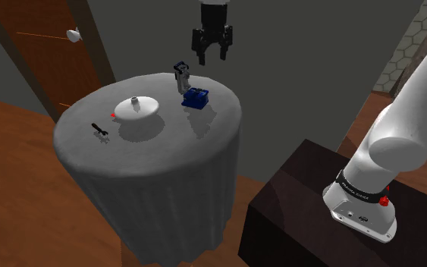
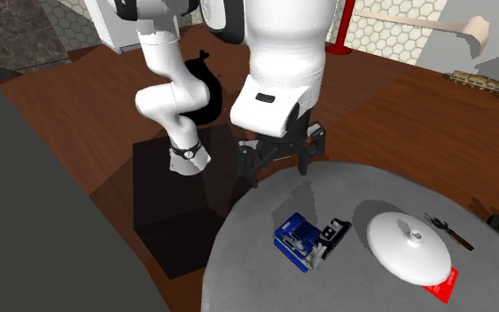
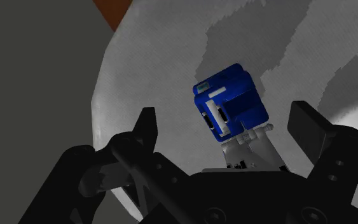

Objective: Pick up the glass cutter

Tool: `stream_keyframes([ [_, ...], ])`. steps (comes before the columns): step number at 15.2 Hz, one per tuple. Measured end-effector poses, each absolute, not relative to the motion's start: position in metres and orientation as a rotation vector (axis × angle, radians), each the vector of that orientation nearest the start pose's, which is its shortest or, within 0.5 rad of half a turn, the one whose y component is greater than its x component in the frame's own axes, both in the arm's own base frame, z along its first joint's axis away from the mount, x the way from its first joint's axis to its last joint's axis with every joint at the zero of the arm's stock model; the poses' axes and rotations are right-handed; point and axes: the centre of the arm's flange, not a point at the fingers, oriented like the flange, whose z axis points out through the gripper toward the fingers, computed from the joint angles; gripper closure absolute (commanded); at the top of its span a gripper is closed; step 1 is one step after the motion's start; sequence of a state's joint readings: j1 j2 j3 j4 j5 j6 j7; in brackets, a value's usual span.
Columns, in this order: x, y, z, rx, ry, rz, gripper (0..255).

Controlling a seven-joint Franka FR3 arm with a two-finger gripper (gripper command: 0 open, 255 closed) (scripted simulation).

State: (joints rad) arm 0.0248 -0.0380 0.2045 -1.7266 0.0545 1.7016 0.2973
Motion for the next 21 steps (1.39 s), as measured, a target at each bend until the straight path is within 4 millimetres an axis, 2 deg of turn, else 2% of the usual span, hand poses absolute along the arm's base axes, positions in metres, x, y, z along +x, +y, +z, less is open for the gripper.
stream_keyframes([
  [9,0.64,0.18,0.584,-3.109,0.175,-0.055,0],
  [11,0.646,0.183,0.578,-3.11,0.181,-0.059,0],
  [17,0.648,0.184,0.55,-3.111,0.183,-0.061,0],
  [18,0.648,0.184,0.548,-3.111,0.183,-0.061,255],
  [21,0.648,0.184,0.547,-3.11,0.184,-0.066,255],
])
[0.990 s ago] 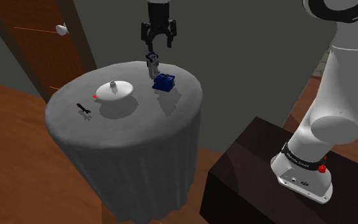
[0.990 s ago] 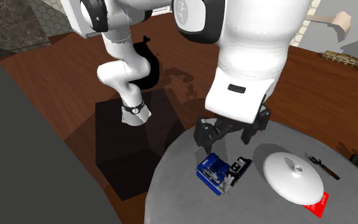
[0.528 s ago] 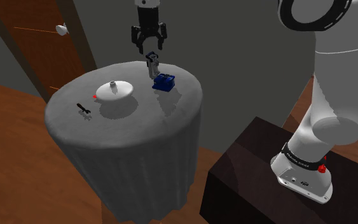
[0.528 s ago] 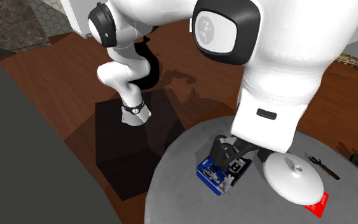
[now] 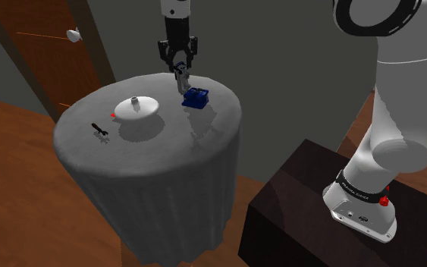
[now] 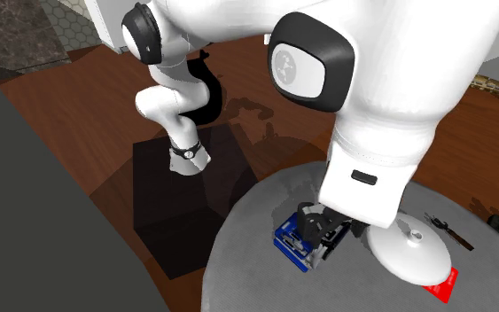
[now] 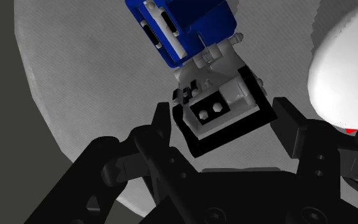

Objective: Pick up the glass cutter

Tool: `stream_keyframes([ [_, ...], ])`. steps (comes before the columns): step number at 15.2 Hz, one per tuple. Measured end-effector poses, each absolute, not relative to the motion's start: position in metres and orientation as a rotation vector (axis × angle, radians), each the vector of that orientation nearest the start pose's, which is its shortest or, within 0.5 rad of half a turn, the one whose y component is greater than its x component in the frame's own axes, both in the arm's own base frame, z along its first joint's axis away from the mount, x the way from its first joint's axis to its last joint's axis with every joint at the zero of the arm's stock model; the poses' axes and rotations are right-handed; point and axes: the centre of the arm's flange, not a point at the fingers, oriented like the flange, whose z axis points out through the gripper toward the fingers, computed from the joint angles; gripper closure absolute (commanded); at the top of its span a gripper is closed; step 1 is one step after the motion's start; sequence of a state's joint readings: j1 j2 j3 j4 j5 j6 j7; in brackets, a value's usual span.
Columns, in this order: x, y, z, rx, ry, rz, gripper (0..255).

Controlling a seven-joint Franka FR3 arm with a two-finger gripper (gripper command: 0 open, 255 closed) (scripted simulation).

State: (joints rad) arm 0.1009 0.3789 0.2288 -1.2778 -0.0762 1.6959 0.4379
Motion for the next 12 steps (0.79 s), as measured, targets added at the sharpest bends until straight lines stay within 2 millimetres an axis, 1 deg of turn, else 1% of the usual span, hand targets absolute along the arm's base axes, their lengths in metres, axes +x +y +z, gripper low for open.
stream_keyframes([
  [8,0.648,0.183,0.548,-3.11,0.183,-0.064,255],
  [12,0.648,0.183,0.566,-3.111,0.183,-0.061,255],
])
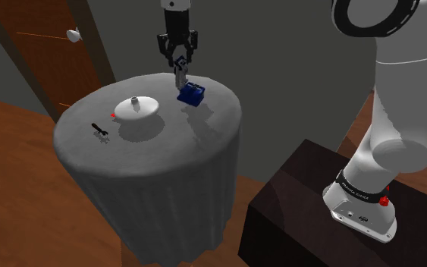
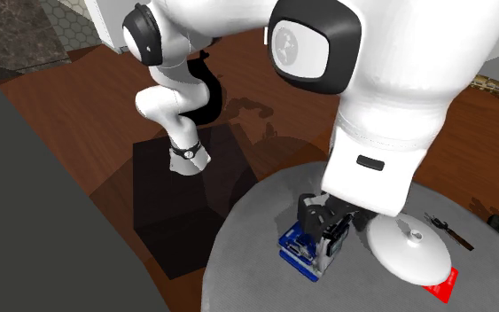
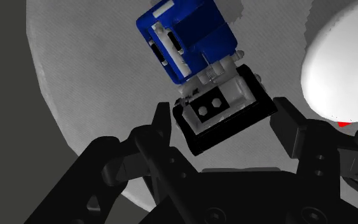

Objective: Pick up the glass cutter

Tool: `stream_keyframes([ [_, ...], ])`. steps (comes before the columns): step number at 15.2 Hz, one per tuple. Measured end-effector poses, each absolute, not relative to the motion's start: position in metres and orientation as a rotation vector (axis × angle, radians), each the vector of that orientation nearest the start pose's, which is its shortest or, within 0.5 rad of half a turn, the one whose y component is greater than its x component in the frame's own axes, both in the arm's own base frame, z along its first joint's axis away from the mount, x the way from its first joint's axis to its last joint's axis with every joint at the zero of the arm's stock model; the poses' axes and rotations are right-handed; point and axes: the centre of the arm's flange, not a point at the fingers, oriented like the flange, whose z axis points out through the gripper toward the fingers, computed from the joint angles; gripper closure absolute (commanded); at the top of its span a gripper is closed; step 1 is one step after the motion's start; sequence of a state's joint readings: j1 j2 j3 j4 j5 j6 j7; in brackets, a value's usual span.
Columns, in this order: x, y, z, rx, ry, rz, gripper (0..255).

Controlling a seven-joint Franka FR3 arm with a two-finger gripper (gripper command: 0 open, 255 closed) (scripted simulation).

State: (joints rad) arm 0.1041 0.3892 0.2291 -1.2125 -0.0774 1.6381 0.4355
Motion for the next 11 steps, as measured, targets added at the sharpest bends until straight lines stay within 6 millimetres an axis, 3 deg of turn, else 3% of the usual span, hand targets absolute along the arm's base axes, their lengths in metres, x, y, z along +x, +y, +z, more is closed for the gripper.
stream_keyframes([
  [11,0.648,0.185,0.622,-3.111,0.183,-0.061,255],
])
